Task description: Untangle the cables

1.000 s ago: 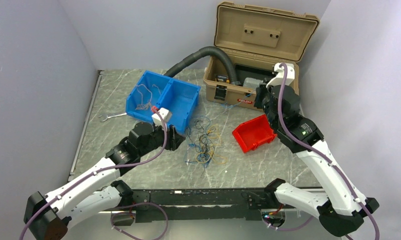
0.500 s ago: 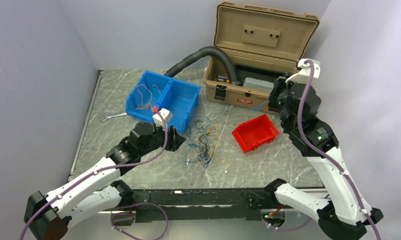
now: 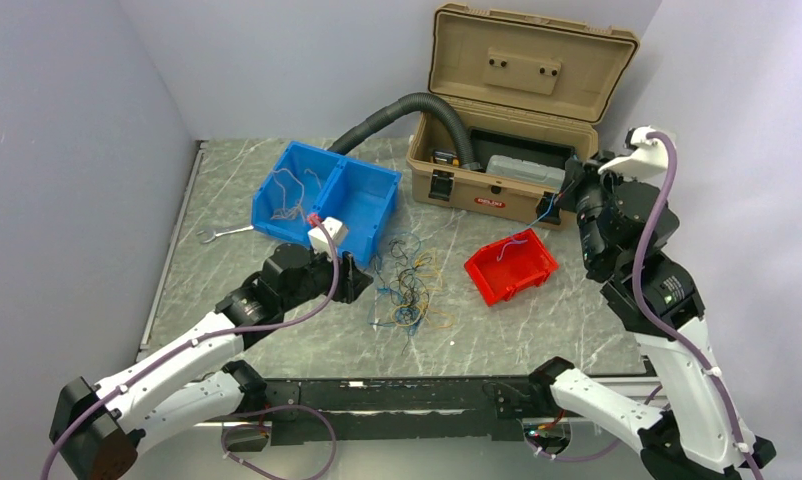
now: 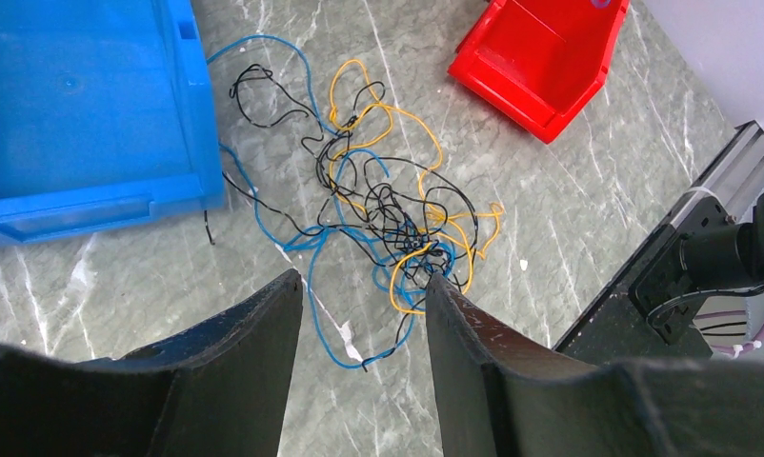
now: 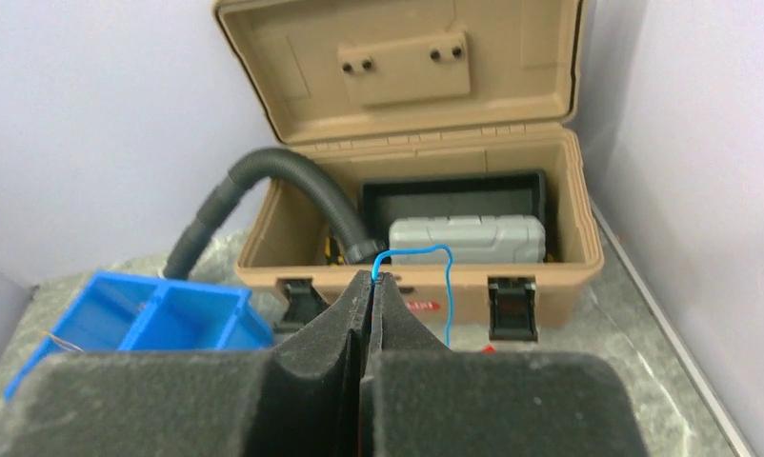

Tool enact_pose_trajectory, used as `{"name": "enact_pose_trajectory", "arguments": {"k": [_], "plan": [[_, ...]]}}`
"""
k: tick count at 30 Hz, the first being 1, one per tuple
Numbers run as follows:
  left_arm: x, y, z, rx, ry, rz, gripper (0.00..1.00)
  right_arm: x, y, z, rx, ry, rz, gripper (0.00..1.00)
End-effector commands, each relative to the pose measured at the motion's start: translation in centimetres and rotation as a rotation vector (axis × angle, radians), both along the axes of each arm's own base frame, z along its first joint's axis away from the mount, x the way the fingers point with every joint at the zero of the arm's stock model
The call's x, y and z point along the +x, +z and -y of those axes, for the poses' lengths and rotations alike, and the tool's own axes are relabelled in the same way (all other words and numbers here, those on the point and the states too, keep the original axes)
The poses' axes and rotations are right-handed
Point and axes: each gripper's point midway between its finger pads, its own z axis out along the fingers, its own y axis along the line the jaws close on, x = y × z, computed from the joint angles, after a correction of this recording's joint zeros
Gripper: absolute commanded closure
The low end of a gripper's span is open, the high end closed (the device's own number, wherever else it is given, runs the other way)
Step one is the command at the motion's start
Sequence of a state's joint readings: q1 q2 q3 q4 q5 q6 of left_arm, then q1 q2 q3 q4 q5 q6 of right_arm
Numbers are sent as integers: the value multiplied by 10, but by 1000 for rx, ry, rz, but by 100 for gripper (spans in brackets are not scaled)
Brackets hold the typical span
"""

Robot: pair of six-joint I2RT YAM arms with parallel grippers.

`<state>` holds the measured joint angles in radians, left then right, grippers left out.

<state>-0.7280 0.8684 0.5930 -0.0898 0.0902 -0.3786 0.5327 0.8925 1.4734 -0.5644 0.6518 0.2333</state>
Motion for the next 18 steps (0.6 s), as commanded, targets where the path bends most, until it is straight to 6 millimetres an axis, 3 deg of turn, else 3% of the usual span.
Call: {"name": "enact_pose_trajectory", "arguments": {"k": [1, 10, 18], "plan": [[3, 19, 7, -34, -23, 44, 46, -4, -41, 5, -8, -28, -88, 100], [5, 14, 12, -22, -40, 35, 46, 2, -134, 14, -36, -150, -288, 100], [7, 8, 14, -32, -42, 48, 45, 21, -180, 5, -47, -148, -384, 100]]}}
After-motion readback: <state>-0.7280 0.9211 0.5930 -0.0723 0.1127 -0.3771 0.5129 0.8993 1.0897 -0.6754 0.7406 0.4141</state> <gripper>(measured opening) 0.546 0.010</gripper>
